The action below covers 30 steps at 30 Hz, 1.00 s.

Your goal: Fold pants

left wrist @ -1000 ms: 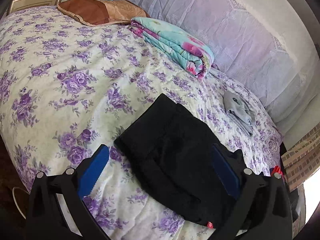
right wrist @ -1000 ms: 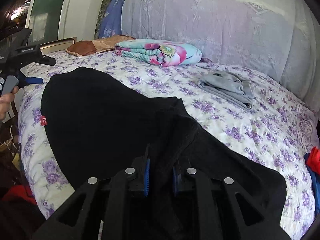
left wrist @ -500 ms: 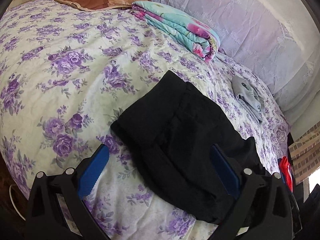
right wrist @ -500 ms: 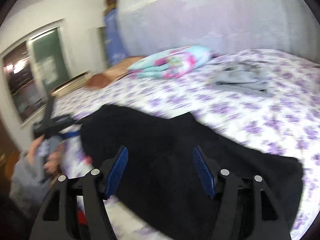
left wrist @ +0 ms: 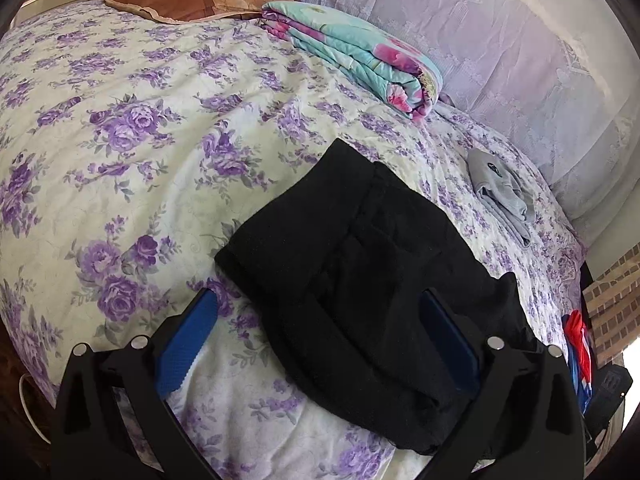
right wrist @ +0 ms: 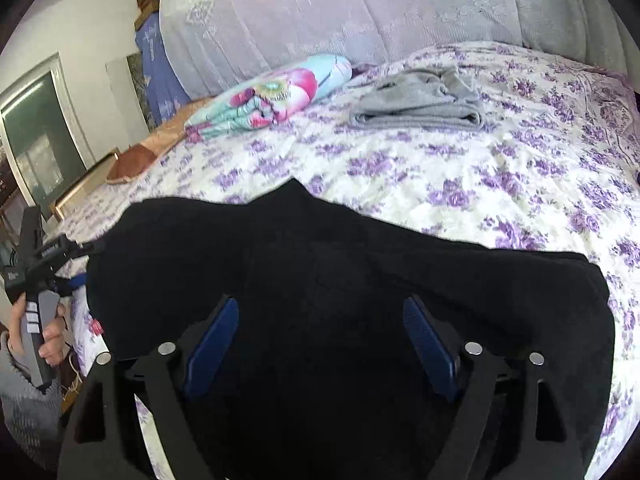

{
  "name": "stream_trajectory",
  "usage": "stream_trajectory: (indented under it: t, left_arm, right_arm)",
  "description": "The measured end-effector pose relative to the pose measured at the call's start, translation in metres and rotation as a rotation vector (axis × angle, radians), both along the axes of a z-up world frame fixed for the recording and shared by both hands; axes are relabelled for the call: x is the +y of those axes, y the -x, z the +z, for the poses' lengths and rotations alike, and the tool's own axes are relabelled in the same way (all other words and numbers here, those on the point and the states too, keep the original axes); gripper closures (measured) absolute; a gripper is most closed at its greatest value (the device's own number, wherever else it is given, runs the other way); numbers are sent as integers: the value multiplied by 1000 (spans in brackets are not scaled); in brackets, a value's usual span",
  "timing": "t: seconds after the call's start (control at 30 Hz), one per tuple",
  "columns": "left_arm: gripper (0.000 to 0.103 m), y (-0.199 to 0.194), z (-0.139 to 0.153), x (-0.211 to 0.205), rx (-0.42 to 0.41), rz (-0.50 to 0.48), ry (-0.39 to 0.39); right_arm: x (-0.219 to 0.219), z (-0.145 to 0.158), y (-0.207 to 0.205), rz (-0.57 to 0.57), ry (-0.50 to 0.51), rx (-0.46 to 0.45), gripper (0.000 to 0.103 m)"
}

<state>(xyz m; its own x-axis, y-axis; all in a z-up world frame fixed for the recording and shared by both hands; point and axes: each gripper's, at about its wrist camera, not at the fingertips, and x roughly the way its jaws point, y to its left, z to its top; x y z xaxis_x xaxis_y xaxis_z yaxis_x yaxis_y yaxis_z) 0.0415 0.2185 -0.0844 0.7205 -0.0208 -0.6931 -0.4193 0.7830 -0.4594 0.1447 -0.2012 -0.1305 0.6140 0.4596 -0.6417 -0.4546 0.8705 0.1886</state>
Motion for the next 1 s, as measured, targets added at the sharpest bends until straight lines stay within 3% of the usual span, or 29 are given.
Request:
stream_trajectory:
  t: [0.03, 0.13, 0.27, 0.57, 0.7, 0.83, 1.0]
  left_arm:
    - [5, -1, -1, 1, -3, 5, 3]
    - [5, -4, -2, 2, -14, 12, 11]
    - [5, -5, -2, 4, -28, 12, 30]
    - [5, 5, -5, 30, -124, 34, 217]
    - [6, 5, -4, 32, -132, 39, 249]
    - [27, 9, -4, 31, -124, 55, 257]
    - [33, 12, -7, 40, -130, 71, 313]
  right_arm:
    - [5, -7, -5, 18, 44, 27, 13]
    - [12, -8, -1, 26, 76, -3, 8]
    - [8, -10, -2, 39, 49, 3, 5]
    - [7, -10, 1, 46, 25, 8, 4]
    - [6, -10, 0, 47, 17, 11, 4]
    - [4, -11, 0, 49, 0, 15, 4]
    - [3, -10, -1, 45, -8, 15, 4]
